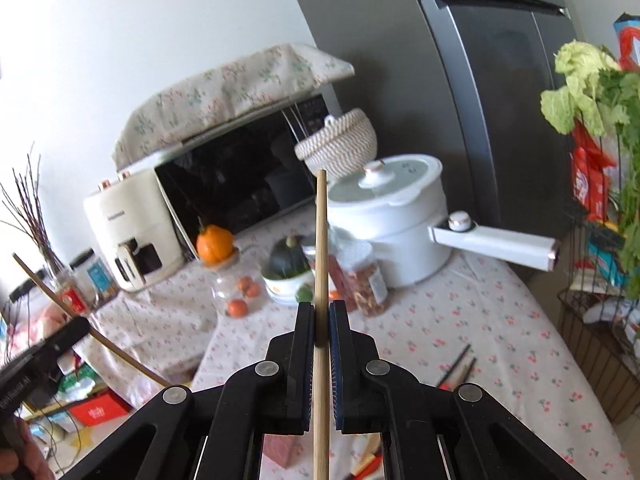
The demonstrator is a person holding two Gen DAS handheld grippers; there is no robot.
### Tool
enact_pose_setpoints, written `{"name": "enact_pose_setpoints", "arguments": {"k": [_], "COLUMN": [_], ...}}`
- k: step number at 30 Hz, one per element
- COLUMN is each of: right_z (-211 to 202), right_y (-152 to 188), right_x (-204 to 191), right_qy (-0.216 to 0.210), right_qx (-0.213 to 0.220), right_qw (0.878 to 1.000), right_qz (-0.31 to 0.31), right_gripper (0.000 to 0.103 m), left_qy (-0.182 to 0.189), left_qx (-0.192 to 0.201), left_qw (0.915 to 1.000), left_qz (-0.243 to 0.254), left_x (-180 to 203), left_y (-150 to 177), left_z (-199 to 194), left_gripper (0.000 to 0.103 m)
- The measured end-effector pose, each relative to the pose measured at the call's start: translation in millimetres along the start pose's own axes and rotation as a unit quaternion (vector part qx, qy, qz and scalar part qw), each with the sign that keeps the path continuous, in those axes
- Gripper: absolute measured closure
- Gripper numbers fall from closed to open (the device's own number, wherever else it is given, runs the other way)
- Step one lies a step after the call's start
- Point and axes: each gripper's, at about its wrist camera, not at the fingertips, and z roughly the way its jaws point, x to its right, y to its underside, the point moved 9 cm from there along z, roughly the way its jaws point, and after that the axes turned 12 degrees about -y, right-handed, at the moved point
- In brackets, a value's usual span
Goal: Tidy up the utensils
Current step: 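Lift both chopsticks over the pink basket and release them inside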
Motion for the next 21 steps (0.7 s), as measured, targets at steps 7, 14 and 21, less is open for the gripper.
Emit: {"name": "enact_pose_setpoints", "arguments": {"k": [7,14,21], "right_z": [46,92,131], "right_y": [-7,-2,15], "right_x": [-36,-63,-60], "right_qy": [-0.013,0.001,0.026], "right_qx": [0.056,0.077,0.058], "right_qw": [0.998,0.997,0.998], "right_qz": [-0.008,-0.024,-0.024], "right_gripper": [0.097,0.097,0.097], "left_qy": [-0.008,0.024,0.006], "left_qx": [-0.08,-0.135,-0.164], "left_qw": [0.9967,0.9905,0.9852], "left_qz": [-0.004,-0.016,-0.051], "left_x": [-11,-13,-26], "left_y": [33,55,57], "left_z": [55,90,90], "left_gripper": [0.096,0.095,0.041]}}
